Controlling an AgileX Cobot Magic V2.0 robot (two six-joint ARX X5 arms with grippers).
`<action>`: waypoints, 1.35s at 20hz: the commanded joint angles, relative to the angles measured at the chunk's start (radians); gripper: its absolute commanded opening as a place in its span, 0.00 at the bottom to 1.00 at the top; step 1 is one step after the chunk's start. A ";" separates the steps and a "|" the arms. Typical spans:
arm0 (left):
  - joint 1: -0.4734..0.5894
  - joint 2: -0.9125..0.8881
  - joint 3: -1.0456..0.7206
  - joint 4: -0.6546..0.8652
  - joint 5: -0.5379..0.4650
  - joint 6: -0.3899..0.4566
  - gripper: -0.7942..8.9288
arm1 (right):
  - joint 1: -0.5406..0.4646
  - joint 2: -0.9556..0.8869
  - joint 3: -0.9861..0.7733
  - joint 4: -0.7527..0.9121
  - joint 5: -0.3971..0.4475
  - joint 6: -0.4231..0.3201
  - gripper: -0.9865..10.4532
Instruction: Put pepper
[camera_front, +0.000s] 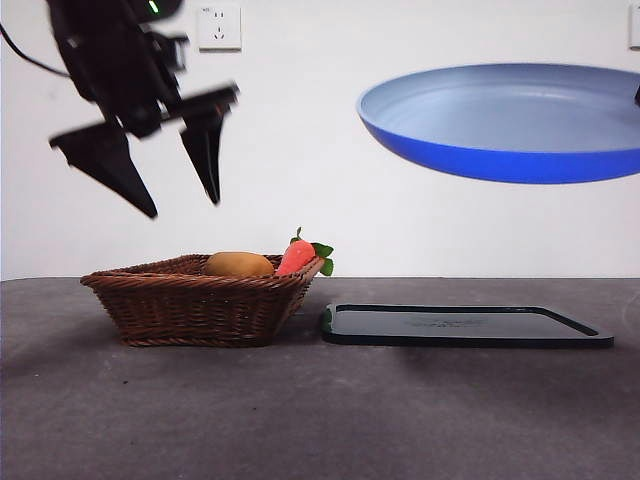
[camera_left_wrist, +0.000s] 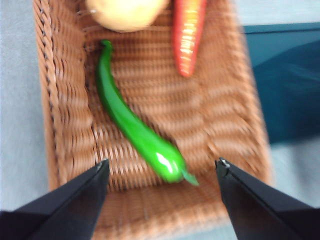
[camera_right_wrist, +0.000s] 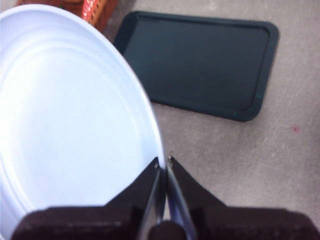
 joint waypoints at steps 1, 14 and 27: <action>-0.010 0.093 0.056 -0.003 -0.019 -0.054 0.47 | 0.001 -0.004 0.018 0.008 -0.006 0.013 0.09; -0.023 0.293 0.085 0.084 -0.047 -0.092 0.47 | 0.001 -0.005 0.018 0.001 -0.013 0.009 0.09; -0.023 0.313 0.085 0.076 -0.066 -0.141 0.26 | 0.001 -0.005 0.018 0.002 -0.012 0.002 0.09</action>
